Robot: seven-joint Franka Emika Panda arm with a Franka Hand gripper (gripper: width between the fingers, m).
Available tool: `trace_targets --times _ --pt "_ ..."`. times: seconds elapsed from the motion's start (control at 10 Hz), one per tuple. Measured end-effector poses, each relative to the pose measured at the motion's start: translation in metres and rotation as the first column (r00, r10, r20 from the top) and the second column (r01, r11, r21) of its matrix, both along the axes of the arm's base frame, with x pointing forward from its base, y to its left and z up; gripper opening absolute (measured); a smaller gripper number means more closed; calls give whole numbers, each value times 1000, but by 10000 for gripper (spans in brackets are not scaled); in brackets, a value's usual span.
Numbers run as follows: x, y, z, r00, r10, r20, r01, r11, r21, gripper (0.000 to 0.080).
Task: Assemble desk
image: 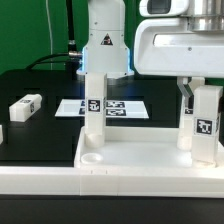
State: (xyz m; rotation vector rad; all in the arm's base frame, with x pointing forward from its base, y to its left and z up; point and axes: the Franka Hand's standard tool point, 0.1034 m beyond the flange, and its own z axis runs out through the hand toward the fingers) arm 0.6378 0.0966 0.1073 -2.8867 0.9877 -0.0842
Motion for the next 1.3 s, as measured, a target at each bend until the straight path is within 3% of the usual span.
trace_targets --times 0.3,0.9,1.3 --pt "-2 -2 0 948 -316 -35 318 946 57 291" --pt "-2 1 -1 748 -658 -90 664 745 65 291" --pt "-2 2 -1 619 -777 -114 785 616 62 291"
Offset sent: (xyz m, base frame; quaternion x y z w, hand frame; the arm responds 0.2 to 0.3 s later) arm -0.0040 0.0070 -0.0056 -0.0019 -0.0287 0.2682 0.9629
